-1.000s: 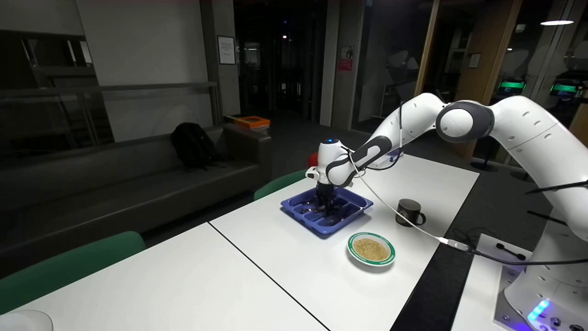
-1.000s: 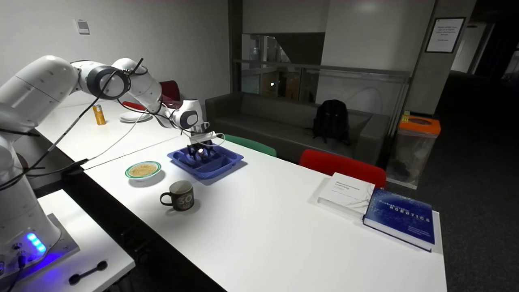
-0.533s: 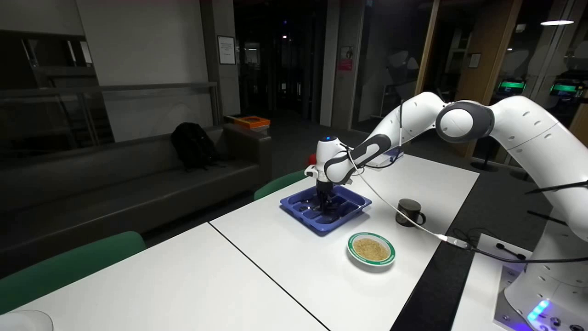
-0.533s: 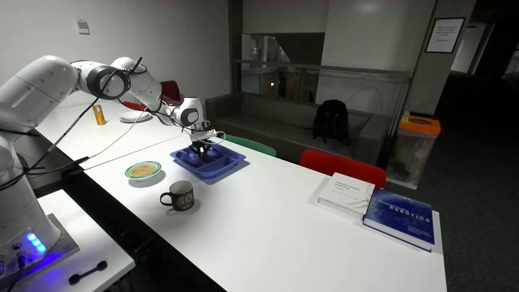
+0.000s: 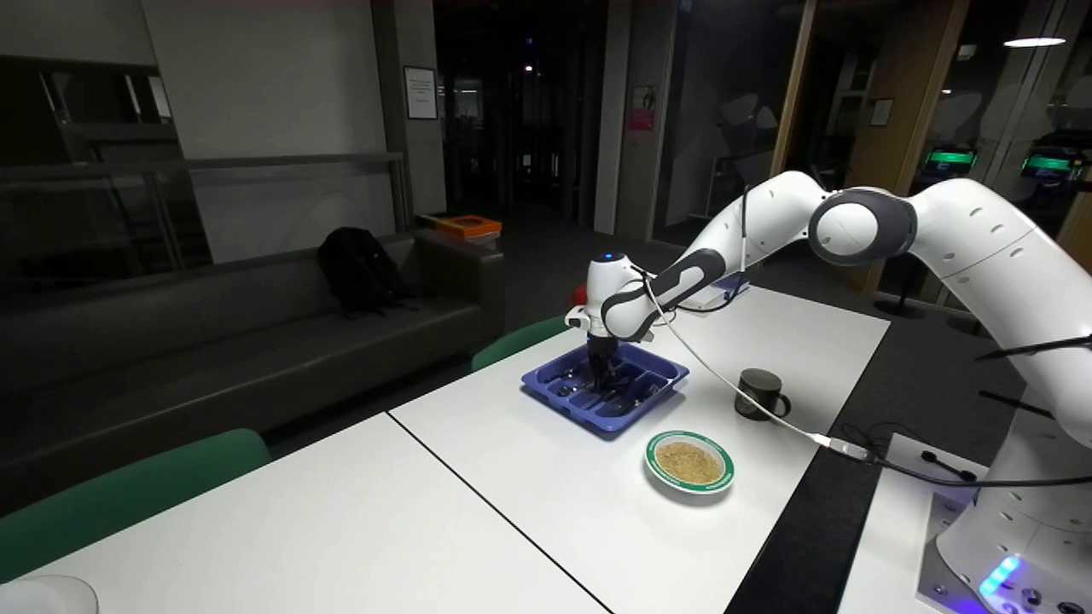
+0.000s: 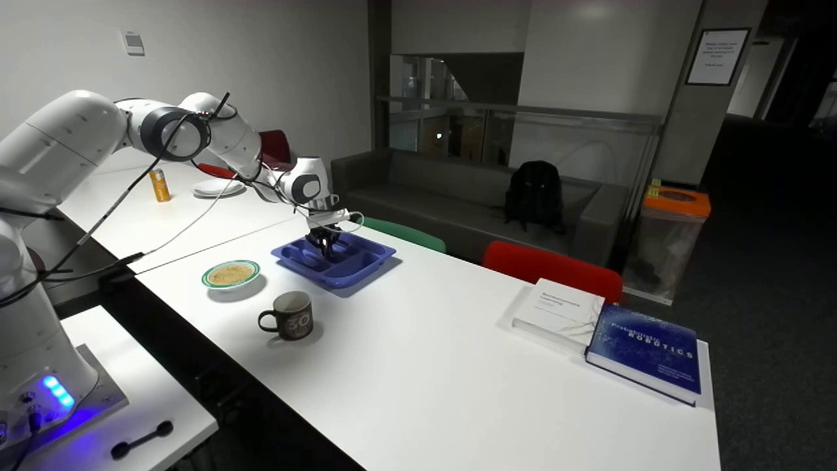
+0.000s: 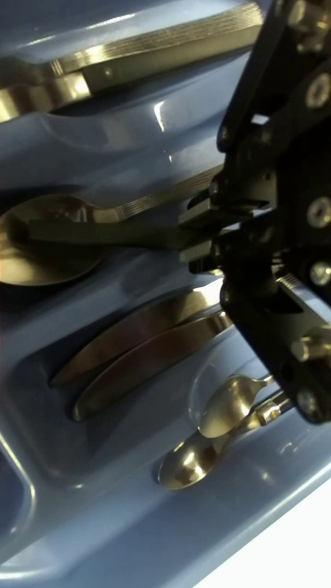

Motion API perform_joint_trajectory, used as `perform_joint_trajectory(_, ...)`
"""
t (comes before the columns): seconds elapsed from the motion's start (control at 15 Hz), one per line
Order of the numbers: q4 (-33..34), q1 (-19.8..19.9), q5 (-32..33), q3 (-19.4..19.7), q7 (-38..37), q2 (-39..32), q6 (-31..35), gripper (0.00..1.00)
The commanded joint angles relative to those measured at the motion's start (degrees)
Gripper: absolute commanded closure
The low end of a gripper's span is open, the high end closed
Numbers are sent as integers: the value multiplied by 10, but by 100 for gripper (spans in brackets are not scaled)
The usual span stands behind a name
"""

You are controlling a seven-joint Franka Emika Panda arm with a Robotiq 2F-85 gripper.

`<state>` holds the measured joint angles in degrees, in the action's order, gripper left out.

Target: Pick up a silver spoon from the blue tray, stir the contents in the bowl using the spoon, place the spoon back on the tray

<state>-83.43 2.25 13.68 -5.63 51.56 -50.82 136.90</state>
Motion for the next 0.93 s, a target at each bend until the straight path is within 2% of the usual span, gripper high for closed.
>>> perform_joint_trajectory(0.0,11,-6,-1,2,0,4,-19,97)
perform_joint_trajectory(0.67,-69,-69,57,40,-95,129,-18,97)
perform_joint_trajectory(0.87,-123,-94,102,54,-122,184,-83,97)
